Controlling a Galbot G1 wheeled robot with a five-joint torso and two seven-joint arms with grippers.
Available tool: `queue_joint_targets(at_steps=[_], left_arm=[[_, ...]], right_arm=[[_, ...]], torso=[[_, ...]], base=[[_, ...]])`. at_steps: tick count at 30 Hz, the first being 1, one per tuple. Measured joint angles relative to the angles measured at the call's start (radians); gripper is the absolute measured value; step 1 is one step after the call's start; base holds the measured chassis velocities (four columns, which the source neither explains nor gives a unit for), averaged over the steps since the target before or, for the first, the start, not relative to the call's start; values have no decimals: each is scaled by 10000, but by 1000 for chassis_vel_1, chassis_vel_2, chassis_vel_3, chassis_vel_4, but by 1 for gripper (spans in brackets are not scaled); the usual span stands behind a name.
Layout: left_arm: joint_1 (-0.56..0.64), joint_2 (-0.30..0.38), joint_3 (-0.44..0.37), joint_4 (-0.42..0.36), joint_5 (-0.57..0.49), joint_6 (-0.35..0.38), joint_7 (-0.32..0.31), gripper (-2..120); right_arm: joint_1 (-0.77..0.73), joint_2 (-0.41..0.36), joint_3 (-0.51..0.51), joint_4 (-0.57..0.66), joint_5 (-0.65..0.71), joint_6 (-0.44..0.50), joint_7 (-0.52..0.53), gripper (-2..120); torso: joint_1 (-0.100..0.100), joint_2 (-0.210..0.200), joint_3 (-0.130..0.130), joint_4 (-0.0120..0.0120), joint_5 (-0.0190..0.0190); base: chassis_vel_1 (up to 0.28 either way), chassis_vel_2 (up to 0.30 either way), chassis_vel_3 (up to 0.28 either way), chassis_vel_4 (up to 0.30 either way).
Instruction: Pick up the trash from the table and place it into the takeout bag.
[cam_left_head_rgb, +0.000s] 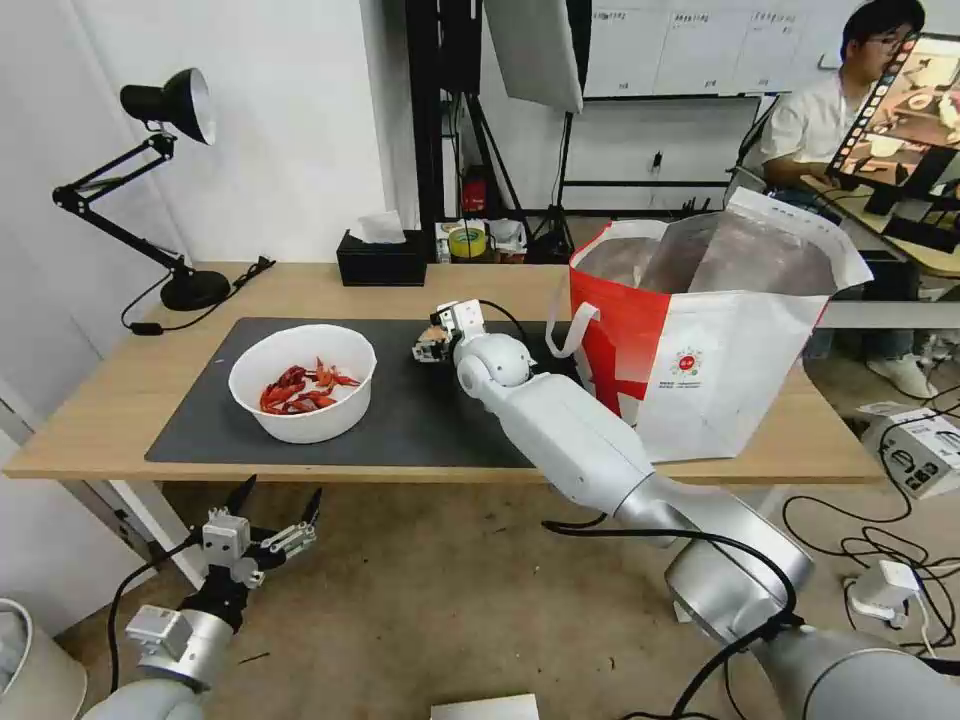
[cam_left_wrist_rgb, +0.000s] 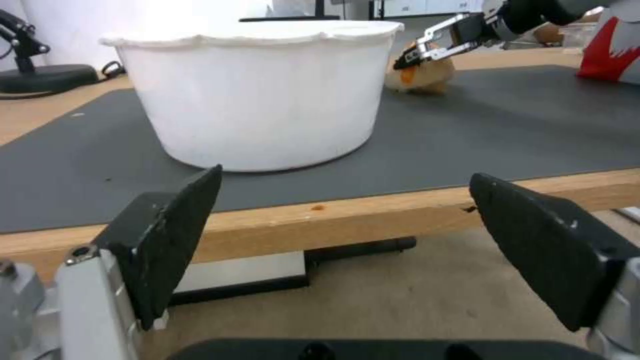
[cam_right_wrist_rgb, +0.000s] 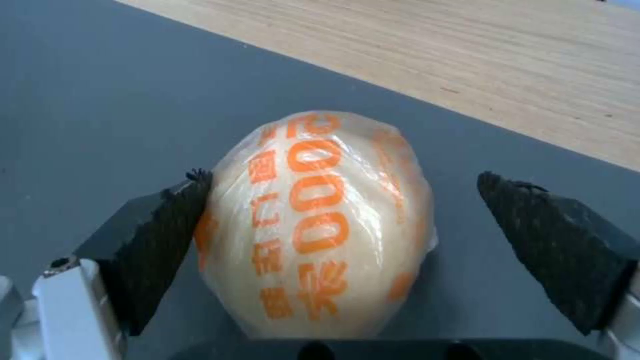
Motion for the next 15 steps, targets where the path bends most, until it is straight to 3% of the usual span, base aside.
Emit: queue_joint_targets(at_steps=[15], left_arm=[[-67, 17, 46, 62, -7, 11, 0, 100]], right_arm=[[88, 119, 4, -228, -65, 65, -464, 96]], torso=[[0, 1, 0, 1, 0]], base=[[0, 0, 0, 0]])
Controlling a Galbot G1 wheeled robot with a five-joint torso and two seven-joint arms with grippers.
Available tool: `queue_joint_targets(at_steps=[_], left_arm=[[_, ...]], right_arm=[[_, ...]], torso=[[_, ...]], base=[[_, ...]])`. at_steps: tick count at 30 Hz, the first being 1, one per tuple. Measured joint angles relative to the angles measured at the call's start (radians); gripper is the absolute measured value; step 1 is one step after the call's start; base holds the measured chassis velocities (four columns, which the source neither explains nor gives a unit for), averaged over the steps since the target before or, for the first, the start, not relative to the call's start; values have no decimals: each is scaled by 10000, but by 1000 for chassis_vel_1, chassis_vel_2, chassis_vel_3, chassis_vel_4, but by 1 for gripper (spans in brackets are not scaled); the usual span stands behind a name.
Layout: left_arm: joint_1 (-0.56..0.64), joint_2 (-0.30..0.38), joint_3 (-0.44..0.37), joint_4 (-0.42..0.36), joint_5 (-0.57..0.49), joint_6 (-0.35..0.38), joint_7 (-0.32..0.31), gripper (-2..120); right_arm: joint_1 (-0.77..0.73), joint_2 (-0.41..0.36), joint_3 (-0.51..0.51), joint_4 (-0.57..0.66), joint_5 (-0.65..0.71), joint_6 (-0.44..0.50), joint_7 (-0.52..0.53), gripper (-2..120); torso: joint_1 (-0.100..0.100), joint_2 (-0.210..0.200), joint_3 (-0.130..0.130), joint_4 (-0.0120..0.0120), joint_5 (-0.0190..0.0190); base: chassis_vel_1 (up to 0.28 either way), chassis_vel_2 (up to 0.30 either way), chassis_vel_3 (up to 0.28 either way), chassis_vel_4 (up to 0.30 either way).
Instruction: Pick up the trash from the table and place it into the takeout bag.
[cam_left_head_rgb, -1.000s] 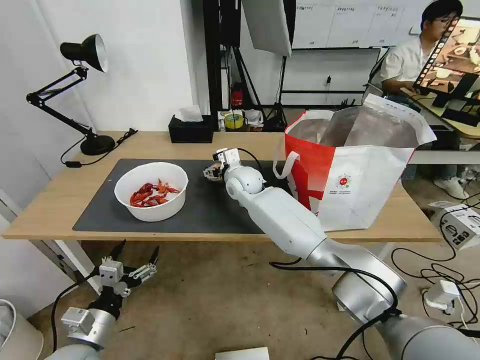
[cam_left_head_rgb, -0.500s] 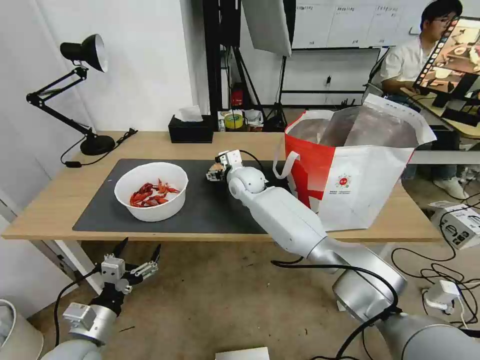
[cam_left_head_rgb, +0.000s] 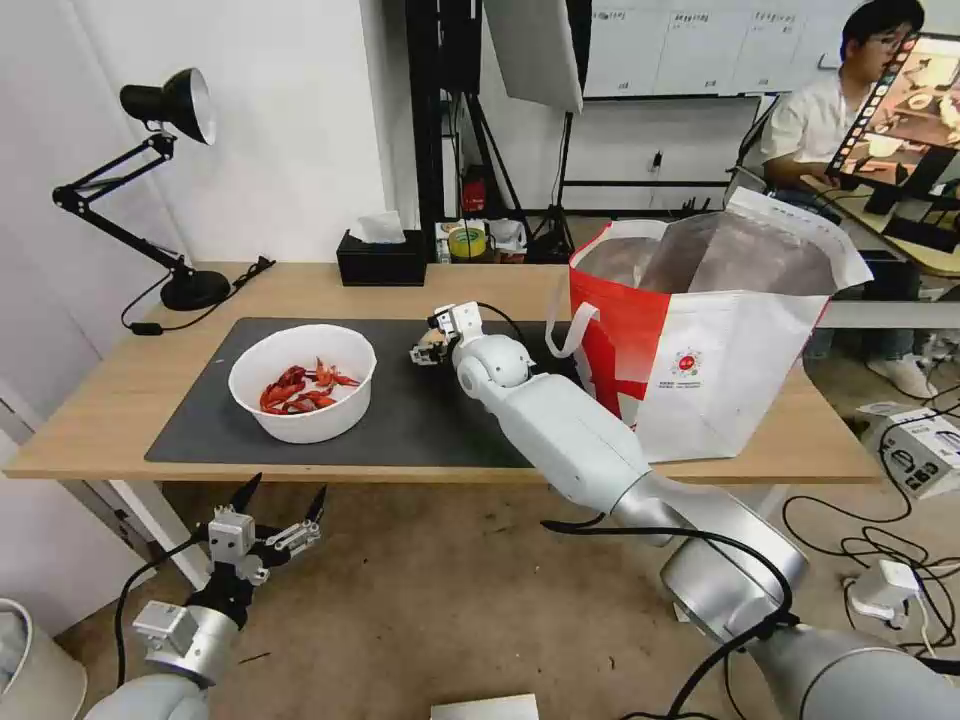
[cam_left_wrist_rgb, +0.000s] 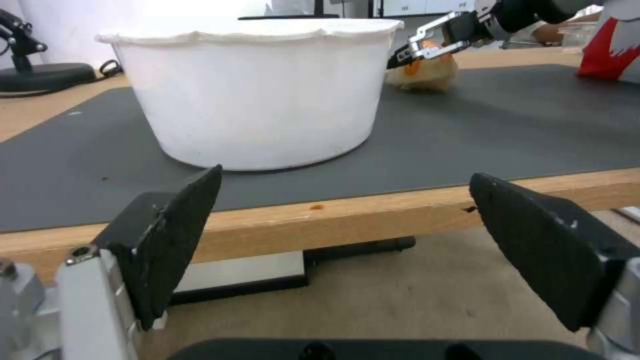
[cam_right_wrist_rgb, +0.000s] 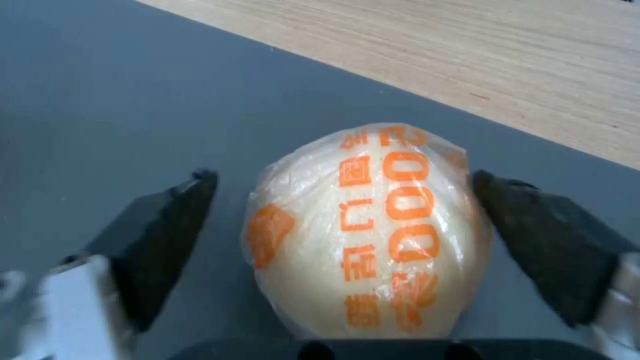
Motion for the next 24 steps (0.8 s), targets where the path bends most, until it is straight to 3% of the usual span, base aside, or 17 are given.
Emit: queue_joint_targets(at_steps=[24], left_arm=[[15, -42, -34, -11, 10, -27, 3, 100]], right_arm=[[-280, -245, -33, 428, 249, -56, 118, 11]], torso=[[0, 0, 0, 0, 0]], base=[[0, 0, 0, 0]])
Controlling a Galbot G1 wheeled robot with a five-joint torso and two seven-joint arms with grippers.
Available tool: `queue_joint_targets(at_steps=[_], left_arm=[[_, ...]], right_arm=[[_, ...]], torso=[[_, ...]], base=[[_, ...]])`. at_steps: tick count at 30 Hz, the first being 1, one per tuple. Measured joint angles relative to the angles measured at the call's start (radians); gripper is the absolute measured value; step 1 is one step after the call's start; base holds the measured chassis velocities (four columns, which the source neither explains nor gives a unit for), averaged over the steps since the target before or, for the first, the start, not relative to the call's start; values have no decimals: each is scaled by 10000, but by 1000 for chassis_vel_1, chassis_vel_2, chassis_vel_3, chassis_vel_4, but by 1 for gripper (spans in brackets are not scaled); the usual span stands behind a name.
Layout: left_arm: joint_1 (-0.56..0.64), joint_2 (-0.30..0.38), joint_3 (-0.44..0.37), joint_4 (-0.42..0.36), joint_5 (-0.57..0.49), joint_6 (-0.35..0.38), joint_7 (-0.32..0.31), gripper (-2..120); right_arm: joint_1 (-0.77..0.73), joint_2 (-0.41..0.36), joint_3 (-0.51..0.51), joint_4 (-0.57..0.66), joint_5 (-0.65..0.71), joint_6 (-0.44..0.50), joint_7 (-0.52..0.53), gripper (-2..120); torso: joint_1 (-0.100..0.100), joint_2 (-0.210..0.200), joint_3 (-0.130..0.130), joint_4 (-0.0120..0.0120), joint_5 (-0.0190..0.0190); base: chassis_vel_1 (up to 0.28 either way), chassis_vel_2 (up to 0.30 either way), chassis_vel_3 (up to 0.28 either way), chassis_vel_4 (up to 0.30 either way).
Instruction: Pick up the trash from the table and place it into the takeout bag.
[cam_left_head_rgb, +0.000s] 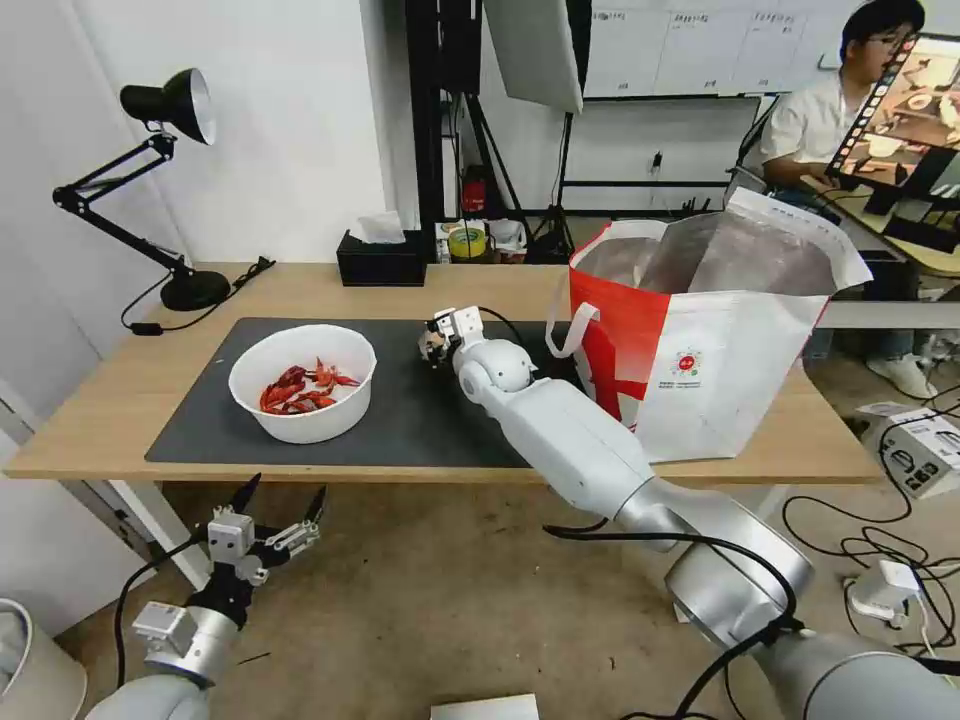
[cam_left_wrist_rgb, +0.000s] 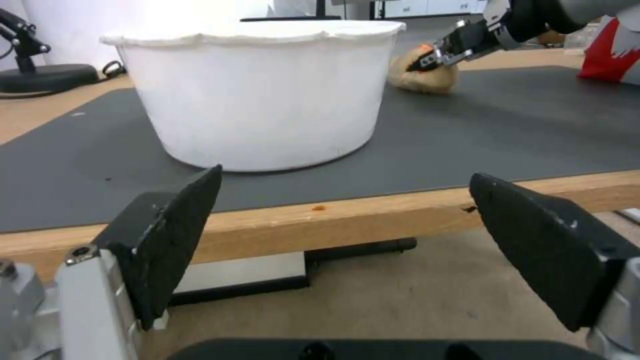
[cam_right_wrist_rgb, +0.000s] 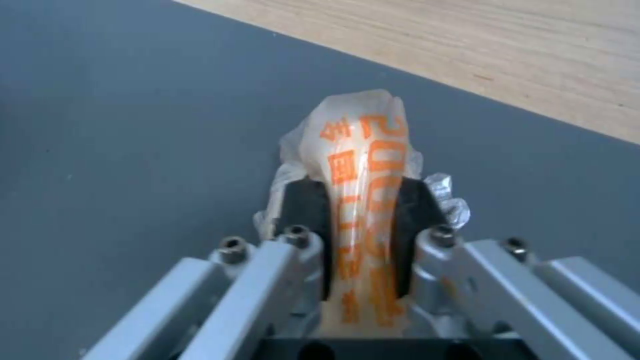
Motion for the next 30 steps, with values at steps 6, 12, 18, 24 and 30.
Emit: queue_joint_targets(at_steps=[6, 12, 18, 24, 30], left_arm=[[-14, -23, 11, 0, 6, -4, -1, 100], [-9, -35, 7, -46, 10, -4, 0, 100], [180, -134, -141, -162, 21, -7, -3, 100], [473, -344, -286, -327, 109, -50, -9, 100], [810, -593, -453, -513, 285, -120, -18, 100]], right_arm=[[-54, -238, -3, 431, 182, -17, 130, 4], [-98, -675, -1, 1395, 346, -17, 367, 4], [-311, -1298, -6, 3130, 549, -16, 729, 4], [-776, -1798, 110, 5350, 1033, 28, 1659, 4], [-1198, -2046, 128, 6719, 892, 570, 2321, 4]], torso=[[0, 0, 0, 0, 0], [1, 0, 0, 0, 0], [0, 0, 0, -2, 1], [-1, 1, -1, 0, 0], [-2, 0, -1, 3, 1]], base=[[0, 0, 0, 0], [0, 0, 0, 0], [0, 0, 0, 0], [0, 0, 0, 0], [0, 0, 0, 0]])
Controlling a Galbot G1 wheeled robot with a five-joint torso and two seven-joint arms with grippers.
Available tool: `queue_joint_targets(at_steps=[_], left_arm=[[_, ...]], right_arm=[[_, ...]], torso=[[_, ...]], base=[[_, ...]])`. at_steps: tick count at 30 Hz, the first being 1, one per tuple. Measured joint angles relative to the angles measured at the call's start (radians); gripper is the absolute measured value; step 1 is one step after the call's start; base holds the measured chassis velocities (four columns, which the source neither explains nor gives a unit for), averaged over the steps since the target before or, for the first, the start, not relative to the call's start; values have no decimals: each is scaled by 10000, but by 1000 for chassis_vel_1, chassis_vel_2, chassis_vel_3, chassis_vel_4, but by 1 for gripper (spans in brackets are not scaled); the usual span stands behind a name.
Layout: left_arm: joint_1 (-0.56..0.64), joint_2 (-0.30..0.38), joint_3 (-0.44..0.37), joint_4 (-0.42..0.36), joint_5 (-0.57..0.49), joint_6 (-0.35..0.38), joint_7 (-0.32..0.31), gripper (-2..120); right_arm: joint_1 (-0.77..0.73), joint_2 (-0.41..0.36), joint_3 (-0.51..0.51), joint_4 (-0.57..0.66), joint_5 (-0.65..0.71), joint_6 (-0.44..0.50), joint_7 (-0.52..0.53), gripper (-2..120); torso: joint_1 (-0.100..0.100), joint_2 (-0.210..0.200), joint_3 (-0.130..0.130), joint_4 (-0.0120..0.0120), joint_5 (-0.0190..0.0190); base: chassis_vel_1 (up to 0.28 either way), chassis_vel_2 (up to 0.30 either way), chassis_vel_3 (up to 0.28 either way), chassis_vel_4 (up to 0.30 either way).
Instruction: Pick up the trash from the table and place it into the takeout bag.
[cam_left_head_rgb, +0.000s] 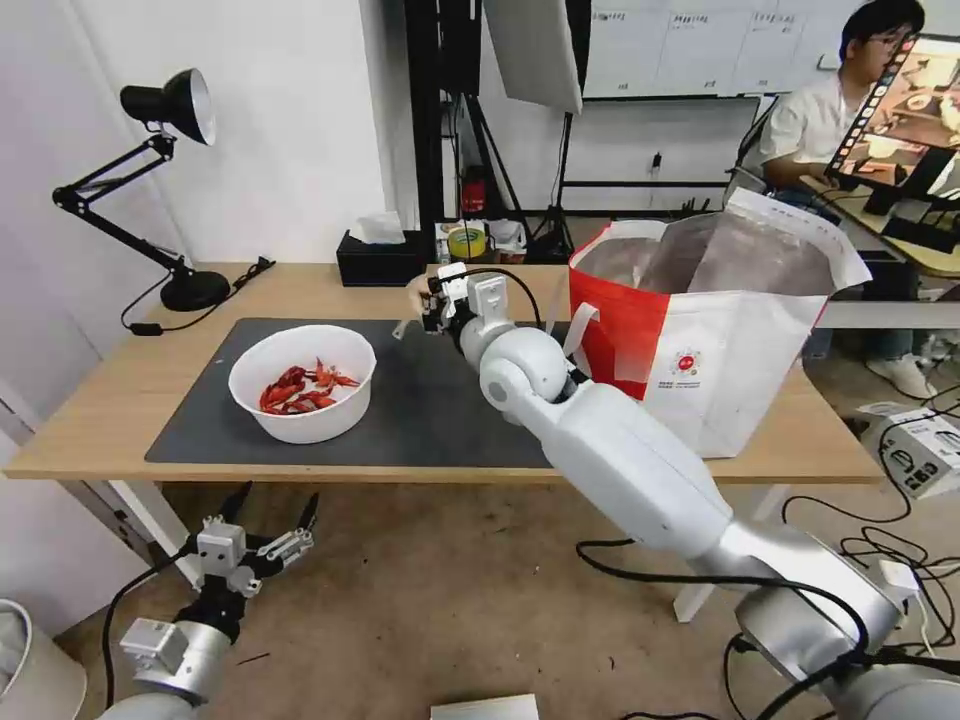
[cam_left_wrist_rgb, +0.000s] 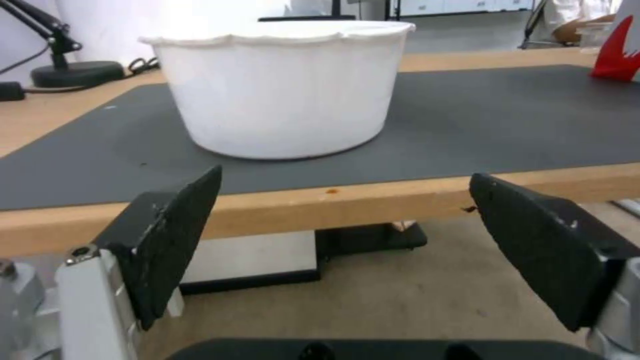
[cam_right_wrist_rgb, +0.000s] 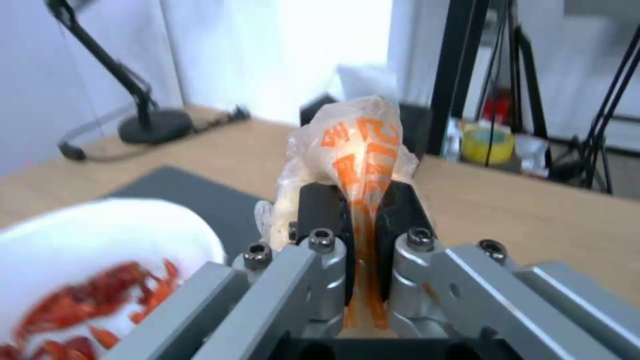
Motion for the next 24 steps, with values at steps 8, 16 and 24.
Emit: queue_joint_targets(at_steps=[8, 16, 24], left_arm=[[94, -101, -8, -152, 114, -11, -14, 100], [103, -130, 9, -176, 196, -19, -24, 100], [43, -207, 189, -167, 392, -20, -29, 100]], right_arm=[[-746, -765, 451, 1464, -730, 764, 405, 4], [-1440, -1719, 1437, 2675, -1105, 1215, 437, 4], [-1968, -2699, 2411, 3509, -1431, 1532, 755, 3]], torso=[[0, 0, 1, -3, 0], [1, 1, 1, -3, 1], [2, 1, 1, -4, 1]], base=[[0, 0, 0, 0], [0, 0, 0, 0], [0, 0, 0, 0]])
